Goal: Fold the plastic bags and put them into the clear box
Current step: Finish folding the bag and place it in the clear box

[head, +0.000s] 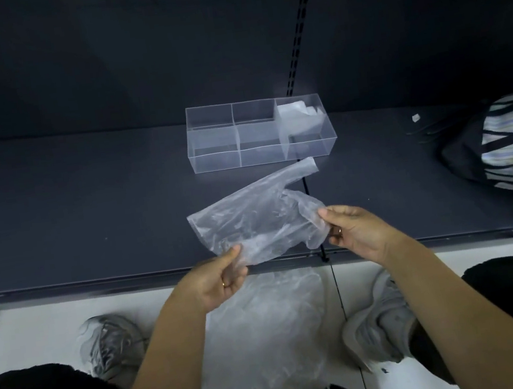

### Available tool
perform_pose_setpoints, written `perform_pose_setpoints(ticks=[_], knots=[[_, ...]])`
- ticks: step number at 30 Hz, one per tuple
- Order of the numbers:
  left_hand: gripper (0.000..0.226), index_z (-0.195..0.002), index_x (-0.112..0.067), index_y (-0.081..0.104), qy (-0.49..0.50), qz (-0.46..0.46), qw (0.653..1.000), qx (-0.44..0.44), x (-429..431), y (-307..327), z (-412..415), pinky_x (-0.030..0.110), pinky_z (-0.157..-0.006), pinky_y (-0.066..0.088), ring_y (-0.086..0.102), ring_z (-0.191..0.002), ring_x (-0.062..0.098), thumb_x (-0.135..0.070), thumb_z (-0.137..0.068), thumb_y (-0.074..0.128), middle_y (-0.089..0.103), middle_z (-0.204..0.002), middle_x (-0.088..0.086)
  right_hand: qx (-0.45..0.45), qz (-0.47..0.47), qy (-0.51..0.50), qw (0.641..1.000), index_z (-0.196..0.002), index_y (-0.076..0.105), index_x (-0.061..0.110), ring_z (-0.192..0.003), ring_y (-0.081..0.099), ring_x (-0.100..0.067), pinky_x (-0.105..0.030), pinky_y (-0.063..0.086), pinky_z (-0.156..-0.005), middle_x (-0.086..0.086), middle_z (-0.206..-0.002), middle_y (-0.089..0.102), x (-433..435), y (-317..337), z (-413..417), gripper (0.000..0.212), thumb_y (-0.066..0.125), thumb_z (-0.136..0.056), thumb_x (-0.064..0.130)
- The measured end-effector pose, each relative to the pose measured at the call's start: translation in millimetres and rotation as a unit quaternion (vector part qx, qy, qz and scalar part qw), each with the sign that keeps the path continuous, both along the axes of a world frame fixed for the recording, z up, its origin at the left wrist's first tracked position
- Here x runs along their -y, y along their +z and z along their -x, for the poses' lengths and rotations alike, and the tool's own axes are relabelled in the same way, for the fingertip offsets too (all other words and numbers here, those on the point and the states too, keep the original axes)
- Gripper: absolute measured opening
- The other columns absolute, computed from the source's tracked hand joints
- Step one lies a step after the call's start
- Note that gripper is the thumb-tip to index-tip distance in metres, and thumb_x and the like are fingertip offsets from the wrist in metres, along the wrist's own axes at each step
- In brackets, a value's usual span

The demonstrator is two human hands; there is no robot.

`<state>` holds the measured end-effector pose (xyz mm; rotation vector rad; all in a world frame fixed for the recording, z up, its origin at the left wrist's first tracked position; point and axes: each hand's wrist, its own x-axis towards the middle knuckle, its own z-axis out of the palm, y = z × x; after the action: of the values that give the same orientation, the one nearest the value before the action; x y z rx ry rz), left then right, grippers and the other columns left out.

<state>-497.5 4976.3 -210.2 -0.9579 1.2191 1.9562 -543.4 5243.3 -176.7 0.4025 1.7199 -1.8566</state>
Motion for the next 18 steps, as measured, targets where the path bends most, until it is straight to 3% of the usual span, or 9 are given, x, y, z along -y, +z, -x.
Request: perform_pose_setpoints(ticks=[2,8,10,14,18], knots=[[0.012,-0.088,-0.014,0.065,0.073,0.038,0.997,0.009,4.2,-7.4,-0.2,0.013,-0.044,0.047,0.055,-0.042,0.003,-0.023,-0.083,0.071,0.064,-0.058,-0.004,-0.002,-0.023,-0.002,1.000,-0.078,0.075,0.019,-0.065,0.056,-0.006,-0.019,0.045,-0.060,0.004,-0.075,0.068,-4.4,-4.7,-0.2,0.015,0.066,-0.084,0.029],[0.008,-0.086,-0.013,0.063,0.157,0.103,0.982,-0.013,29.8,-15.3,3.5,0.011,-0.037,0.041,0.051,-0.035,-0.001,-0.019,-0.088,0.067,0.059,-0.046,-0.008,-0.002,-0.036,-0.030,0.999,-0.069,0.072,0.021,-0.066,0.055,-0.006,-0.022,0.043,-0.060,0.004,-0.080,0.067,-25.0,-5.2,-1.1,0.021,0.066,-0.075,0.040],[0.008,-0.085,-0.014,0.062,0.162,0.114,0.980,-0.016,32.6,-15.3,4.6,0.011,-0.037,0.041,0.053,-0.037,-0.001,-0.019,-0.088,0.068,0.061,-0.046,-0.007,0.006,-0.041,-0.035,0.999,-0.076,0.068,0.020,-0.063,0.054,-0.007,-0.022,0.041,-0.057,0.003,-0.079,0.063,-25.5,-2.7,-1.3,0.026,0.064,-0.075,0.046],[0.009,-0.083,-0.015,0.062,0.170,0.124,0.977,-0.022,29.5,-16.6,2.3,0.011,-0.039,0.044,0.058,-0.053,0.003,-0.019,-0.087,0.069,0.064,-0.063,-0.003,0.064,-0.114,0.065,0.989,-0.104,0.060,0.018,-0.055,0.052,-0.011,-0.024,0.043,-0.052,0.000,-0.070,0.057,3.5,3.3,-9.5,0.055,0.058,-0.077,0.065],[0.010,-0.086,-0.012,0.063,0.165,0.128,0.978,-0.021,25.5,-19.0,-2.3,0.014,-0.044,0.050,0.059,-0.055,0.006,-0.017,-0.084,0.072,0.064,-0.074,0.001,0.160,-0.124,0.071,0.977,-0.106,0.057,0.017,-0.067,0.068,-0.019,-0.031,0.059,-0.061,-0.008,-0.087,0.059,46.1,6.1,-23.1,0.050,0.067,-0.079,0.058]])
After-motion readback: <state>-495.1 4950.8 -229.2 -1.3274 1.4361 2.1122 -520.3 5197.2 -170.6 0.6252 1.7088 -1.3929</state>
